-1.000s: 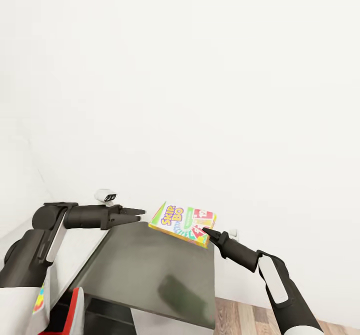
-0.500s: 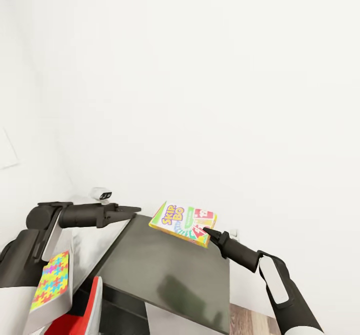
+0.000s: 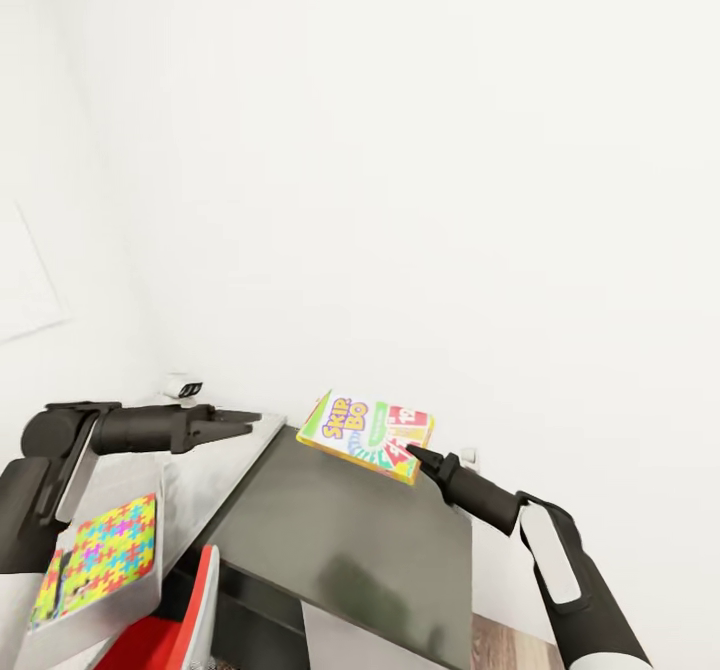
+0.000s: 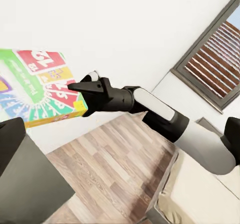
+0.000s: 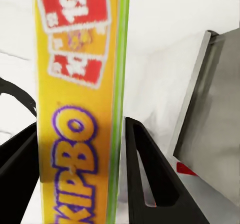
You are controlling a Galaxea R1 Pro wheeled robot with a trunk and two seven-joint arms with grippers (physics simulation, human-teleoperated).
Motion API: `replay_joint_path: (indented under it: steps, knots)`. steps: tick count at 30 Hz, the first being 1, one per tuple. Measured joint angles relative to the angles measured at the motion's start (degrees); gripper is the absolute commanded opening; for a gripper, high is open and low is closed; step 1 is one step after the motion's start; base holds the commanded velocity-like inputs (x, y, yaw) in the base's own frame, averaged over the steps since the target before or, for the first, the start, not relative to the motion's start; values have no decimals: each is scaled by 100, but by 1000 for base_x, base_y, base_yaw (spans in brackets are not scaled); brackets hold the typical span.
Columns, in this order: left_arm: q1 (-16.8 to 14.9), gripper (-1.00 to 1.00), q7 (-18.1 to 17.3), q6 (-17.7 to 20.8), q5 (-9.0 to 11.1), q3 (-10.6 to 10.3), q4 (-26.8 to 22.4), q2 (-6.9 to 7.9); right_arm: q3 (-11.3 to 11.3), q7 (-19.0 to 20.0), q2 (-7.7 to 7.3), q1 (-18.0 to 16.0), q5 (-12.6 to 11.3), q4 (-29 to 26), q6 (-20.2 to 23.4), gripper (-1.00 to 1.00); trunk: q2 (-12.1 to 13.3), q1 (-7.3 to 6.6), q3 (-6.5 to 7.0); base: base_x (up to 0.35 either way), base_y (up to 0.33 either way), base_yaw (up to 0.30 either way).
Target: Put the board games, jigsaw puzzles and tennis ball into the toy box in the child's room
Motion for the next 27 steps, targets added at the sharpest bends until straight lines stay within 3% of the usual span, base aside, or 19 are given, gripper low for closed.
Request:
replay_joint_path:
  steps: [5, 10, 15, 27]
  knots:
    - [36, 100, 1, 0, 12, 556, 0, 273, 30, -44, 29, 32, 29, -486, 55, -100, 0, 0, 0, 0, 0, 288]
    - [73, 100, 1, 0, 132, 684, 0, 624, 47, -49, 49, 36, 41, -533, 57, -100, 0, 0, 0, 0, 0, 291]
    - [108, 100, 1, 0, 272, 695, 0, 652, 52, -50, 54, 42, 49, -543, 62, -100, 1, 0, 0, 0, 0, 291]
    - [112, 100, 1, 0, 292, 698, 0, 646, 58, -50, 73, 41, 110, -537, 52, -100, 1, 0, 0, -22, 35, 291]
